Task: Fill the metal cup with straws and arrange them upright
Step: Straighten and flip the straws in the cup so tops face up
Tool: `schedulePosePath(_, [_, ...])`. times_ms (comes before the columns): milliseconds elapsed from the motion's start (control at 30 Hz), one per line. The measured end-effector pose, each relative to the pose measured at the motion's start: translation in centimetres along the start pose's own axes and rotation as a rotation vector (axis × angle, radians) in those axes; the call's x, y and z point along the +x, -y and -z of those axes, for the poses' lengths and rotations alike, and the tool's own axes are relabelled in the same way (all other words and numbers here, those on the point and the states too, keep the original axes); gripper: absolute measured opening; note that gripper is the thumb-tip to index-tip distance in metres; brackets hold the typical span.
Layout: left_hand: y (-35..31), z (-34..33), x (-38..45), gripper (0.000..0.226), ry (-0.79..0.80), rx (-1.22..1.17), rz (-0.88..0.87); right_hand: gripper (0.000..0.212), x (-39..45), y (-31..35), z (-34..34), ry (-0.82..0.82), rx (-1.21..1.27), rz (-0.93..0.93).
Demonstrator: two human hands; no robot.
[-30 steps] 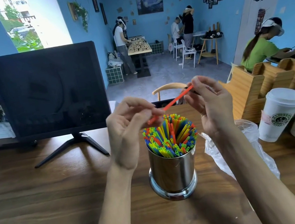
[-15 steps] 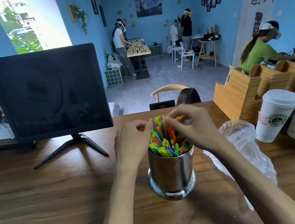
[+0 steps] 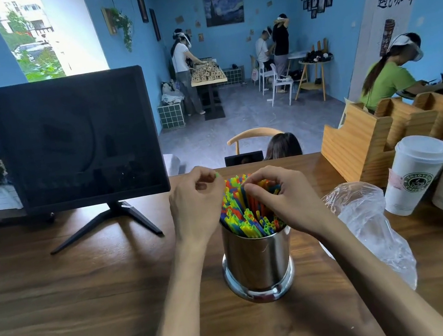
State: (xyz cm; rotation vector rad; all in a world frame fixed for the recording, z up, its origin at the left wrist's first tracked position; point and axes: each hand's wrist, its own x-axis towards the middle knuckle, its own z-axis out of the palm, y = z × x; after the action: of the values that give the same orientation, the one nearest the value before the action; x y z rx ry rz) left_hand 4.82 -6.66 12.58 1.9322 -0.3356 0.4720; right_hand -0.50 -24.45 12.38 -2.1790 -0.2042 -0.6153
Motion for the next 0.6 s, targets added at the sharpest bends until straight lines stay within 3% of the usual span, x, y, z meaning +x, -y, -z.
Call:
schedulePosePath(133, [-2.4, 1.4, -0.1, 0.01, -0.079, -0.328, -0.234, 0.021, 0.1, 0.1, 0.0, 0.014, 0.026, -0.011])
schedulePosePath(300, [-6.1, 3.0, -0.6, 0.019, -0.277, -0.425, -0.458, 0.037, 0.0, 0.2, 0.0, 0.069, 0.067, 0.013])
schedulePosePath(467, [-6.7, 3.0, -0.7, 0.019, -0.389, -0.54, -0.465, 0.018, 0.0, -0.1, 0.0, 0.046, 0.09, 0.053])
schedulePosePath(600, [-5.4, 2.8, -0.6, 0.016, -0.41, -0.624, -0.33, 0.011, 0.2, -0.3, 0.7, -0.071, 0.222, 0.03])
